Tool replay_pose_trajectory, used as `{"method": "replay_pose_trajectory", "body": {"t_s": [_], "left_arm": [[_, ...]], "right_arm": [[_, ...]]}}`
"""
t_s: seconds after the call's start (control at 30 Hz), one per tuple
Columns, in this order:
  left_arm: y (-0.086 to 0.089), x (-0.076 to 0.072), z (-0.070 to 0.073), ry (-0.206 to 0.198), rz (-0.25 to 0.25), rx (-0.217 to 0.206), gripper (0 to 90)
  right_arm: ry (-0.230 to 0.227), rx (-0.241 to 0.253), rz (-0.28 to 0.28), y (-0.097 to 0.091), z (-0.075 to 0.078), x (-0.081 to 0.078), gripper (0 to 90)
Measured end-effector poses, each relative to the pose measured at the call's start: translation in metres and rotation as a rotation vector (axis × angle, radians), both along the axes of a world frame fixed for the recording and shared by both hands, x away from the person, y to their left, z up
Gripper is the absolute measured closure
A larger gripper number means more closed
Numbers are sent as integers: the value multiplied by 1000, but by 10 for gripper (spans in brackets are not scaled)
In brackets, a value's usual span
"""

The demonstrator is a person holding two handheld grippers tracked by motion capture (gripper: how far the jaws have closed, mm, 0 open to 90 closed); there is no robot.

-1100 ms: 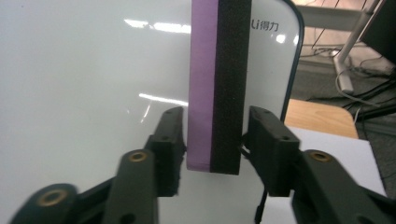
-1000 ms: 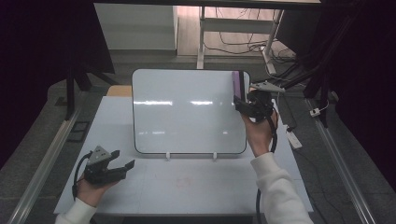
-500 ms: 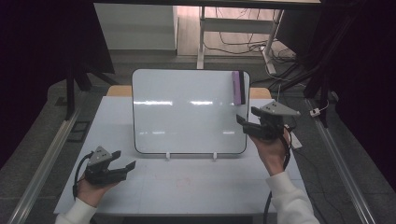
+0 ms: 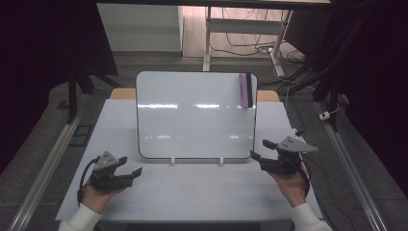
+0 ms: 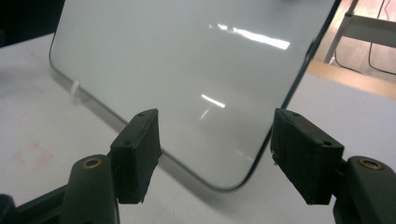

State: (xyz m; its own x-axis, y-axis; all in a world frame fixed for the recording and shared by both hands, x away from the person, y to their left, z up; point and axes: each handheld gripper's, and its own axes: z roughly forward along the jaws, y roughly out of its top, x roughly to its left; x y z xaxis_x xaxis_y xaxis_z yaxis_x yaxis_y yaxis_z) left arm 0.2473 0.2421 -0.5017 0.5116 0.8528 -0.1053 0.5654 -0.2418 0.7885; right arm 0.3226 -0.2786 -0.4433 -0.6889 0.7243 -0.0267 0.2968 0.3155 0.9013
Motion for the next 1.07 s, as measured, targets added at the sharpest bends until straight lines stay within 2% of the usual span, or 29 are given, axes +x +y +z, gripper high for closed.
{"method": "replay_pose_trajectory", "body": {"t_s": [0.23,0.4,0.73,1.07], "left_arm": [[0,1,-1,3,-3,3,268],[0,1,-2,13,-8,3,263],[2,0,-2,8,-7,2,262],[2,0,-1,6,-11,1,263]], "right_arm": [[42,-6,29,-18,-32,-11,318],[58,-9,36,-27,-47,-11,318],[49,-23,36,-25,-53,-10,318],[35,-35,35,-25,-53,-11,317]]}}
